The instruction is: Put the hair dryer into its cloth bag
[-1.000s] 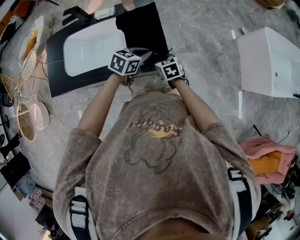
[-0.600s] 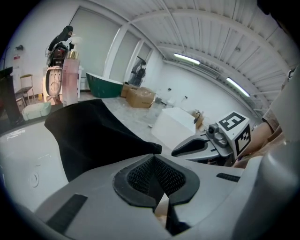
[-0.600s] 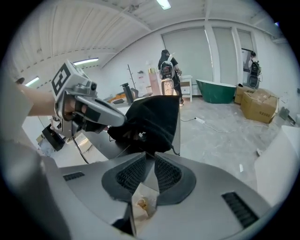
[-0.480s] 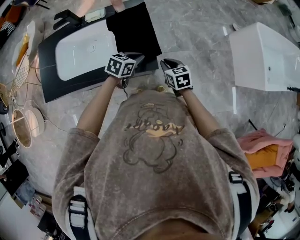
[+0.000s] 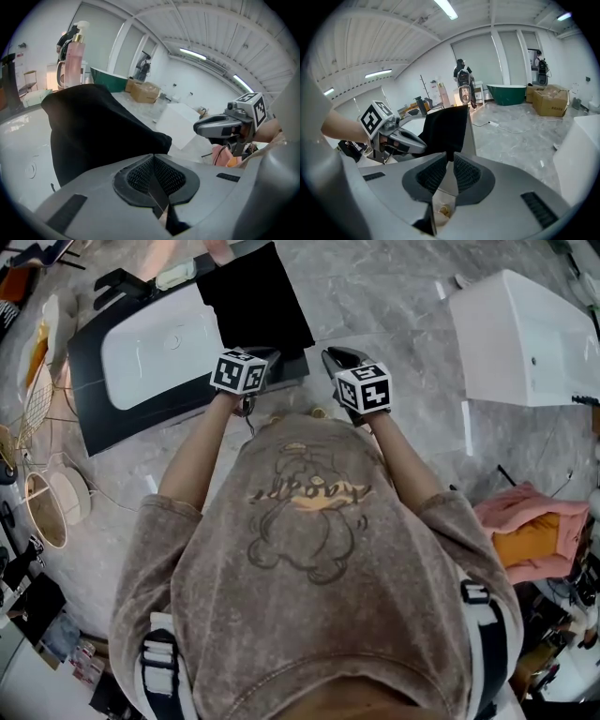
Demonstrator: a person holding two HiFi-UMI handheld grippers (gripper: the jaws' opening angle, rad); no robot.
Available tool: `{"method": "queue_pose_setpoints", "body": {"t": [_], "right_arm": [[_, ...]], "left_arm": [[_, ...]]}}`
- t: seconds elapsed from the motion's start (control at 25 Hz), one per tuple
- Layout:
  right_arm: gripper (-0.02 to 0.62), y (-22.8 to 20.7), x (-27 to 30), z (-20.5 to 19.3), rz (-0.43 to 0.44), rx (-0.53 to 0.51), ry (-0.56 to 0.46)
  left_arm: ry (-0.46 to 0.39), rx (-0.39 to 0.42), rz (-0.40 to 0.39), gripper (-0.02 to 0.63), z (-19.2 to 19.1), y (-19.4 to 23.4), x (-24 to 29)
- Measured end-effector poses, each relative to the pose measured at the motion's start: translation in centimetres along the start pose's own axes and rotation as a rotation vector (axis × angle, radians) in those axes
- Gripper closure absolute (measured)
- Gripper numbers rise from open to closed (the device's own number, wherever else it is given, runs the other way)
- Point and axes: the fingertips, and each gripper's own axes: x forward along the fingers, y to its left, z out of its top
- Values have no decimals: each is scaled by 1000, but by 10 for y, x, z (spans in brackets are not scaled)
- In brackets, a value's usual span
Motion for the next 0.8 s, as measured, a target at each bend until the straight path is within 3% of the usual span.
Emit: {"method": "queue_pose_setpoints", "body": {"t": [0.28,0.44,0.8], "right_arm": [[561,1,-4,17,25,-34,-24],[561,4,-8,29,43,-70,-33],[565,29,-20,98,119,-138,-169]], "left_arm": [[-44,-3,0,581,4,-2,-3],[-100,10,-1,541,18,-5,-27],[-381,47,109,534,90,-2,-119]]}}
